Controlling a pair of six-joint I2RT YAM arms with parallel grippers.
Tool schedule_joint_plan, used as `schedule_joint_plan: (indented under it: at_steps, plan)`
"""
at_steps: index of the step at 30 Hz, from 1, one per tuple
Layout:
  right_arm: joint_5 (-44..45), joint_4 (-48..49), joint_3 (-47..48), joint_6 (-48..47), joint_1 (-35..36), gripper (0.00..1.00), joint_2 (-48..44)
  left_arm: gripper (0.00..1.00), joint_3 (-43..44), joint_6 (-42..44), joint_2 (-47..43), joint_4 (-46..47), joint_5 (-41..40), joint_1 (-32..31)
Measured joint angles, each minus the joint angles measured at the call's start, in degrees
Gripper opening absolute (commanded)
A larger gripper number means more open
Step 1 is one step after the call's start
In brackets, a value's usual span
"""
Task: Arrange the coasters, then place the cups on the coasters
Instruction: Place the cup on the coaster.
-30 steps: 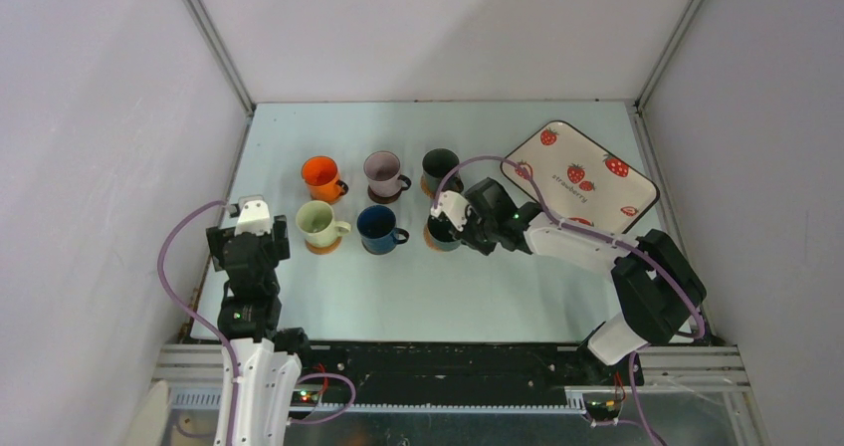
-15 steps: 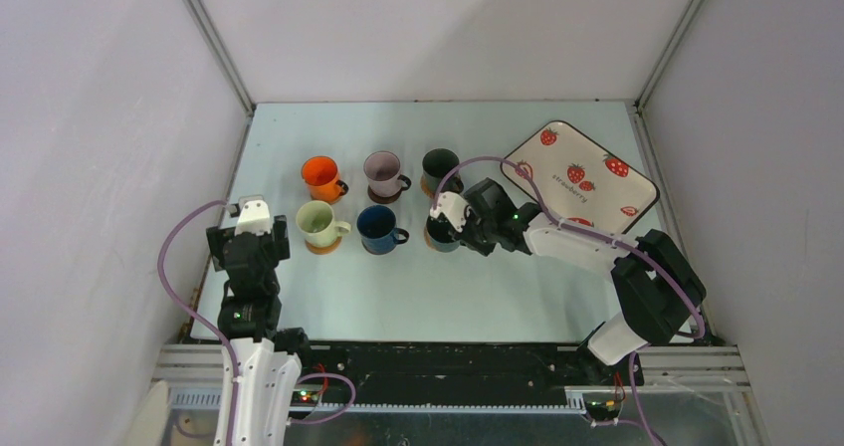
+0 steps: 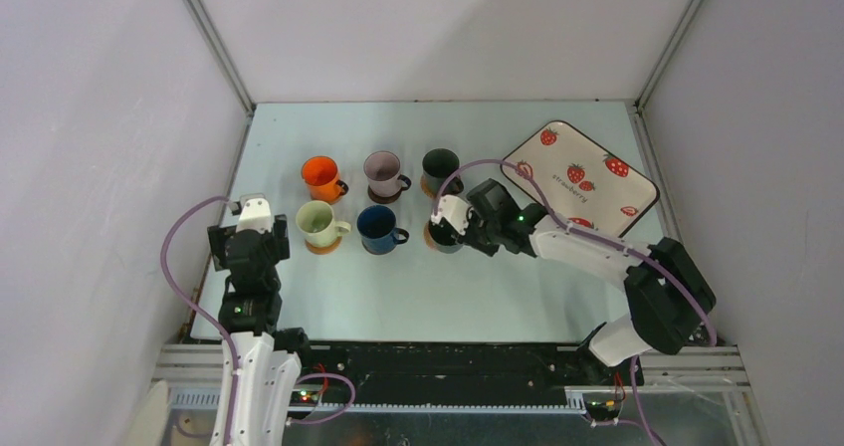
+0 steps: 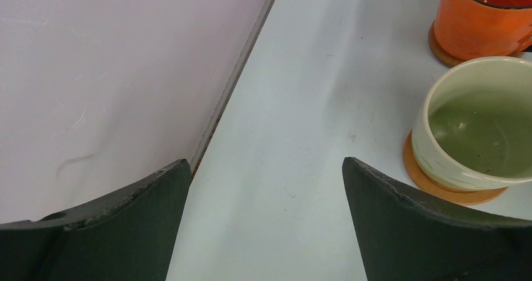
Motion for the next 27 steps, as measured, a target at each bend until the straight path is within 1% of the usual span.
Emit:
schedule_joint_plan:
  at_steps: [5,8,12,27]
  plan:
    - [-1.6,-0.5,0.0,0.0,-2.5,0.00,-4.9,0.98,0.0,0.0,0.5,0.0,-0.4,0.0]
    - [-3.1,-0.5,0.0,0.6,-4.4,0.00,-6.3,0.98,0.0,0.0,0.6,0.0,-0.4,0.0]
    - [-4.0,-0.8,0.0,1.2,-5.9,0.00,-6.5,0.98,0.0,0.0,0.6,0.0,-0.8,0.0]
    - [-6.0,-1.2,0.0,2.1,-6.0,0.00,-6.5,0.98,0.0,0.0,0.6,0.0,-0.8,0.0]
